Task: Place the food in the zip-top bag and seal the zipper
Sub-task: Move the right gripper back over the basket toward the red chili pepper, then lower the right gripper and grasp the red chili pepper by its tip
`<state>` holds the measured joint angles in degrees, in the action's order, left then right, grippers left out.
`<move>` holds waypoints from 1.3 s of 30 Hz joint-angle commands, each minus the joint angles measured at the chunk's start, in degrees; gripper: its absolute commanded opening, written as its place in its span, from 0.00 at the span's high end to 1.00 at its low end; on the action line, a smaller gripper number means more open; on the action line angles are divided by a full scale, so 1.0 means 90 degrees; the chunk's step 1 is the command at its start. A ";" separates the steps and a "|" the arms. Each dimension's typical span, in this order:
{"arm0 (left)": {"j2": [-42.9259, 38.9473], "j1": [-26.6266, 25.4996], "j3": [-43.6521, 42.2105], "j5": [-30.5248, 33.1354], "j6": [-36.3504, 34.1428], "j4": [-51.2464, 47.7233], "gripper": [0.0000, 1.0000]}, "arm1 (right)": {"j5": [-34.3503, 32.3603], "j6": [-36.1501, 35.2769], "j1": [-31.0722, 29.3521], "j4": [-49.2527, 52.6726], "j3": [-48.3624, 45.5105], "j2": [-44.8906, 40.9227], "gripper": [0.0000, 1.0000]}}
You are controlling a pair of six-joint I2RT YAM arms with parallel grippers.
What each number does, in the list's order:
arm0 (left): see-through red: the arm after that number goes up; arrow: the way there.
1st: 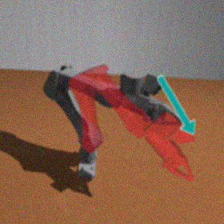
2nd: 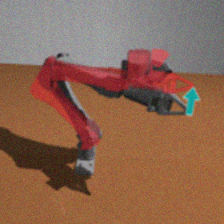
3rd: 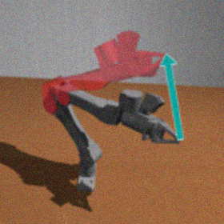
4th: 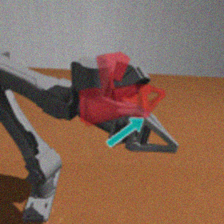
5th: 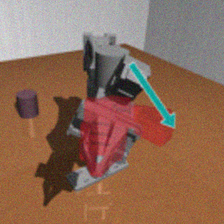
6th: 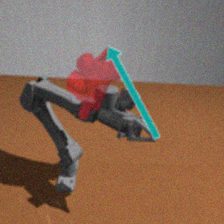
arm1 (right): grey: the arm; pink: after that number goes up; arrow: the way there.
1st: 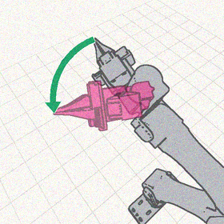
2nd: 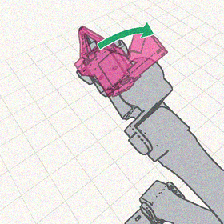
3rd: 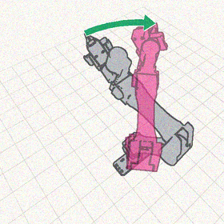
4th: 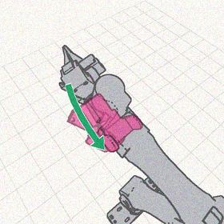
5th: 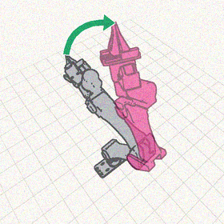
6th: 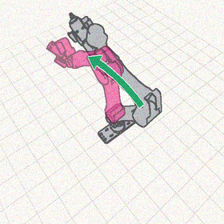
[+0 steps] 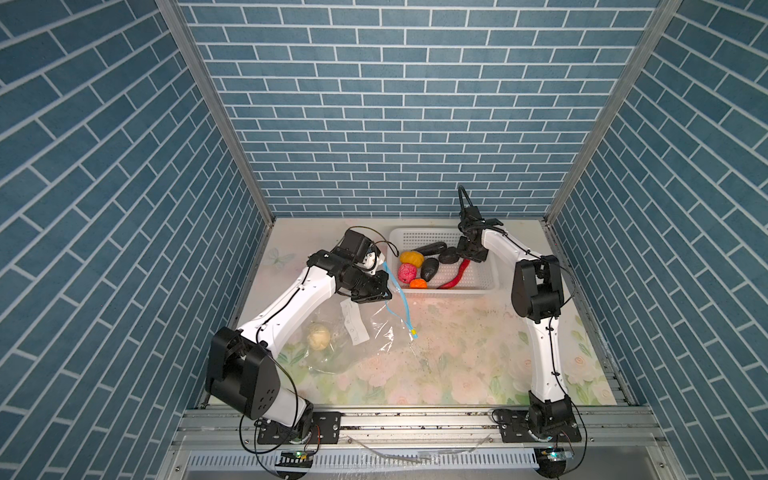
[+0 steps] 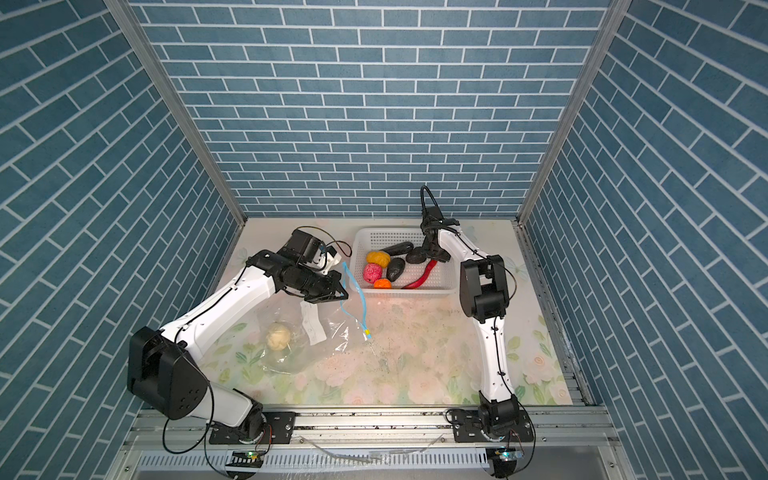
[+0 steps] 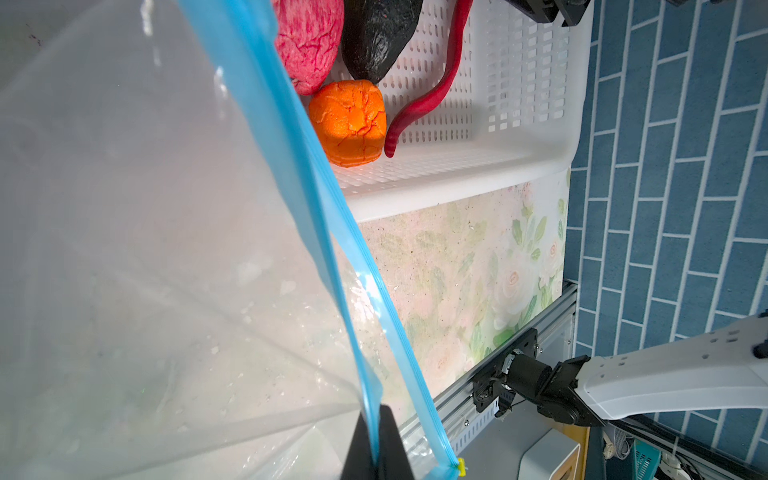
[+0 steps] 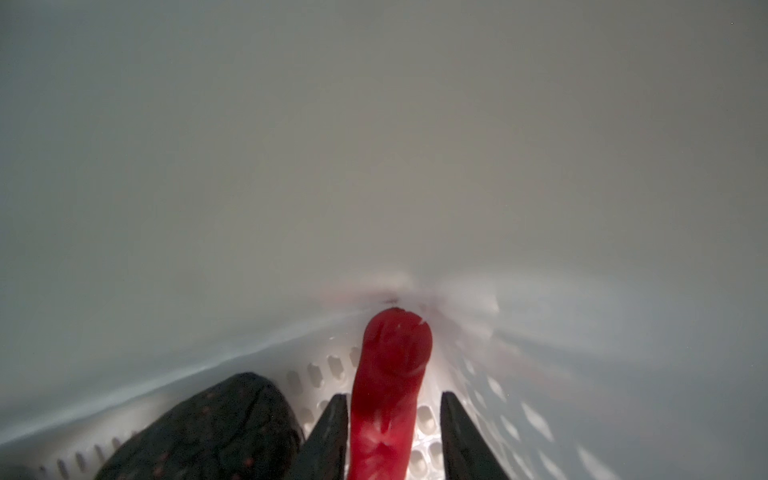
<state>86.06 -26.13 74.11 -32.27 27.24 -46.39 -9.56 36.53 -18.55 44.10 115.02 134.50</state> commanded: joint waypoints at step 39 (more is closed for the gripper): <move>-0.0031 -0.0043 -0.0092 0.0031 -0.0059 0.0086 1.00 | 0.0700 0.0863 -0.0056 0.0371 -0.0182 0.0110 0.62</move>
<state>86.26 -26.17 74.08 -32.25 27.22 -45.93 -6.17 40.56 -18.37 43.46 115.00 134.17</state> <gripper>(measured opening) 0.048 0.385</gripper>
